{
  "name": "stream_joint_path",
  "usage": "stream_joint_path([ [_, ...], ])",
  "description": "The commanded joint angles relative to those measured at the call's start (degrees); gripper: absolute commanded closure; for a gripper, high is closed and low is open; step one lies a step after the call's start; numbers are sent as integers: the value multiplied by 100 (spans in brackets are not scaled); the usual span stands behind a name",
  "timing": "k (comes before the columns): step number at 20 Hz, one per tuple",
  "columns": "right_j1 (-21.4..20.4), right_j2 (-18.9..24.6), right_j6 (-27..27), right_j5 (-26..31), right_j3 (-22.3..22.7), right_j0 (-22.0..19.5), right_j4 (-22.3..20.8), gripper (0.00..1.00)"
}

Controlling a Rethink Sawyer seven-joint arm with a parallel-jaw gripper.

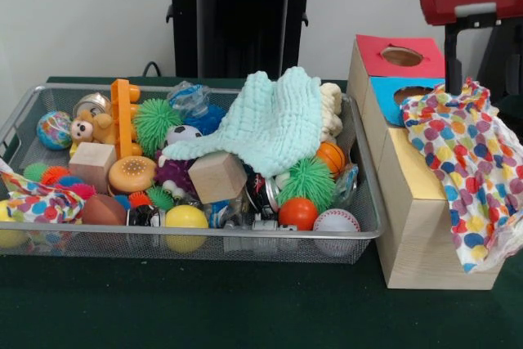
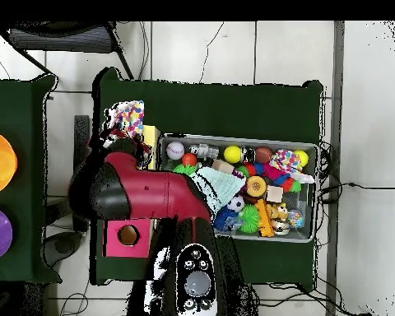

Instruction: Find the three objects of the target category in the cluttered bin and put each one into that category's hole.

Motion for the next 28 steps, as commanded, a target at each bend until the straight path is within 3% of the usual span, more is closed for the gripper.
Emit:
stream_joint_path([
  [1,-109,233,229,598,195,-302,-131,0],
  [10,25,-46,160,766,283,-158,-336,0],
  [11,33,-59,145,840,302,-159,-334,100],
  [19,91,-75,391,1252,408,-88,-96,100],
  [28,300,-76,768,772,684,52,55,100],
])
